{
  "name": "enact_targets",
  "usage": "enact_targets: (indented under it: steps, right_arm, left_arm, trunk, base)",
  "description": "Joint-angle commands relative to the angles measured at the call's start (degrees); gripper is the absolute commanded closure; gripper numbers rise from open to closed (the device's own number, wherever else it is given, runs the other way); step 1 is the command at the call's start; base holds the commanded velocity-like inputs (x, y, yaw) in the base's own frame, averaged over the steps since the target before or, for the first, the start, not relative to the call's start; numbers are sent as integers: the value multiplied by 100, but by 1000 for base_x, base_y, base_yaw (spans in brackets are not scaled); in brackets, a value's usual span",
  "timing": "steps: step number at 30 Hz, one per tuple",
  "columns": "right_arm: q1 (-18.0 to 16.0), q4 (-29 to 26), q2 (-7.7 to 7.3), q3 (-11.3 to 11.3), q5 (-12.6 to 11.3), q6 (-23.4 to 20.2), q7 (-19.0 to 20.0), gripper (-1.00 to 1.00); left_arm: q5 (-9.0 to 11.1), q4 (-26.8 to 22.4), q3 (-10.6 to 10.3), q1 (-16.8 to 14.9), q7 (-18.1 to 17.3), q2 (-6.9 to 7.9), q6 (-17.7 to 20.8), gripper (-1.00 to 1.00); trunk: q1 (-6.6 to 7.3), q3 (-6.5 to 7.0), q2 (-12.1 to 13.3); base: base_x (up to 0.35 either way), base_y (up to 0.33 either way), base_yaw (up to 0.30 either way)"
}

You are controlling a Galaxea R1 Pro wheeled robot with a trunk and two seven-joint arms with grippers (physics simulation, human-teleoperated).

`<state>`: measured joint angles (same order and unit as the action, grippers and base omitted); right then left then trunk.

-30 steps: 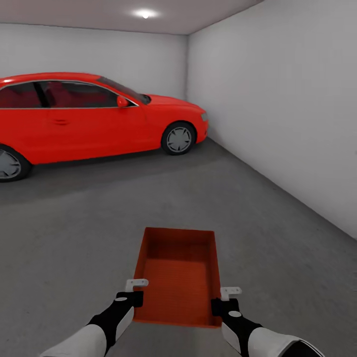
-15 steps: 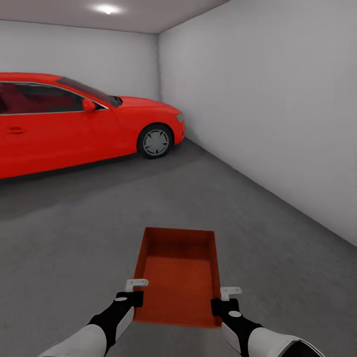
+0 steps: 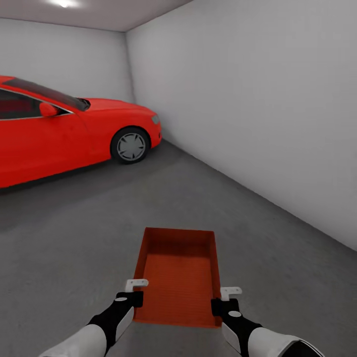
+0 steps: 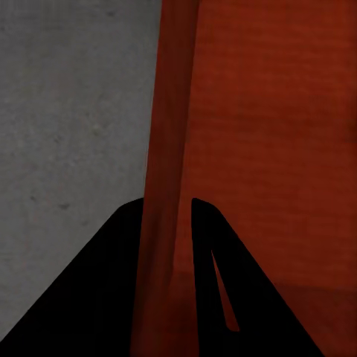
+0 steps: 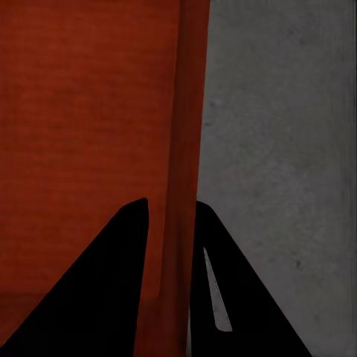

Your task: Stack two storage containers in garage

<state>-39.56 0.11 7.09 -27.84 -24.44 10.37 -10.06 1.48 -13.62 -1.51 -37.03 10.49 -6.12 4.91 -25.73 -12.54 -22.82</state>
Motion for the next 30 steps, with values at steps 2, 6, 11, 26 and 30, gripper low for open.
enact_targets:
  steps: [2,6,11,26,30]
  right_arm:
    - [-8,-2,-165,-46,-52,246,-392,100]
    - [-8,-2,-165,-46,-52,246,-393,100]
    - [-10,-2,-165,-46,-52,246,-393,100]
    - [-8,-2,-165,-46,-52,246,-392,100]
    - [-8,-2,-165,-46,-52,246,-392,100]
  left_arm:
    - [54,8,-42,3,50,5,63,100]
    - [54,8,-42,3,45,5,63,100]
    - [54,8,-42,3,45,5,63,100]
    - [54,8,-42,3,45,4,63,100]
    - [54,8,-42,3,44,5,63,100]
  trunk:
    - [-6,-10,-10]
    - [-6,-10,-10]
    - [-6,-10,-10]
    - [-6,-10,-10]
    - [-6,-10,-10]
  base:
    - [322,0,-286]
    - [322,0,-286]
    - [322,0,-286]
    - [322,0,-284]
    - [322,0,-283]
